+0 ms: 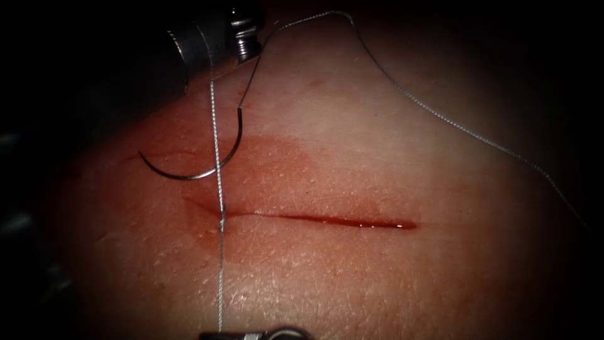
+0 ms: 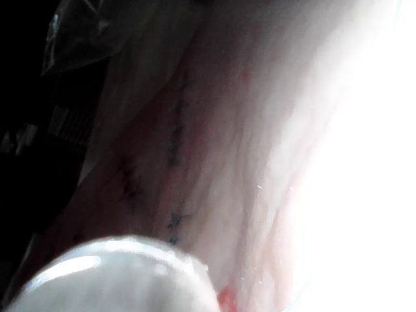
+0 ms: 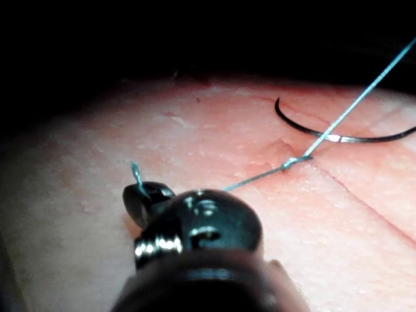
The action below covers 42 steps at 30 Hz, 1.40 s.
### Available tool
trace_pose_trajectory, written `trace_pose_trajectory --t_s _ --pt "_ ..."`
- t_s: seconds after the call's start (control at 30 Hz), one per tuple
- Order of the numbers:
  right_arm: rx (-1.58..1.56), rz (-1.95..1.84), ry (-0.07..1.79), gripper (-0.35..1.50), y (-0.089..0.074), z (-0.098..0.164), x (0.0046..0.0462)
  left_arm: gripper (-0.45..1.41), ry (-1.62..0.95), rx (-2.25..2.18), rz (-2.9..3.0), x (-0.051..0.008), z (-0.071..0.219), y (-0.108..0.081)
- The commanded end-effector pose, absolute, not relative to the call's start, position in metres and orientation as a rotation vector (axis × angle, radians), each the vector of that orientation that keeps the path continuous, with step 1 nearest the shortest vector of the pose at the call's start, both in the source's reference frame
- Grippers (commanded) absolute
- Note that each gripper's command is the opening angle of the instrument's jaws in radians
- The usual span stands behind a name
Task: Wound Closure
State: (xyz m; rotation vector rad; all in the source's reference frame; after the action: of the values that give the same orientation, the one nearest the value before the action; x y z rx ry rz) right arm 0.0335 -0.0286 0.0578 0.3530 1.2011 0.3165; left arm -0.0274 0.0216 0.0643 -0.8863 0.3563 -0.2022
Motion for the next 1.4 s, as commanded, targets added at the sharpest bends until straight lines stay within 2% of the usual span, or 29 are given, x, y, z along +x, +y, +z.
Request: trace_pose_trajectory --t_s 0.03,0.27,0.47,0.73,1.13,1.4 --pt "0.345 0.317 1.205 -0.35 -0.0276 0.0574 0.0339 -0.45 0.318 -0.865 -0.215 -0.0277 0.0636 0.0227" --pt "0.344 0.319 1.205 -0.35 -0.0275 0.0573 0.0337 -0.45 0.126 -0.752 -0.243 -0.0269 0.0661 0.019" --pt "0.343 0.321 1.205 -0.35 -0.0275 0.0571 0.0336 -0.45 -0.265 -0.514 -0.51 -0.0255 0.0673 0.0178" --pt "0.343 0.319 1.205 -0.35 -0.0276 0.0571 0.0336 -0.45 -0.557 -0.157 -0.879 -0.0241 0.0676 0.0173" --pt "0.347 0.32 1.205 -0.35 -0.0279 0.0571 0.0336 -0.45 -0.586 -0.139 -0.899 -0.0243 0.0676 0.0174" --pt "0.35 0.322 1.204 -0.35 -0.0284 0.0569 0.0338 -0.45 -0.393 -0.335 -0.928 -0.0243 0.0678 0.0171"
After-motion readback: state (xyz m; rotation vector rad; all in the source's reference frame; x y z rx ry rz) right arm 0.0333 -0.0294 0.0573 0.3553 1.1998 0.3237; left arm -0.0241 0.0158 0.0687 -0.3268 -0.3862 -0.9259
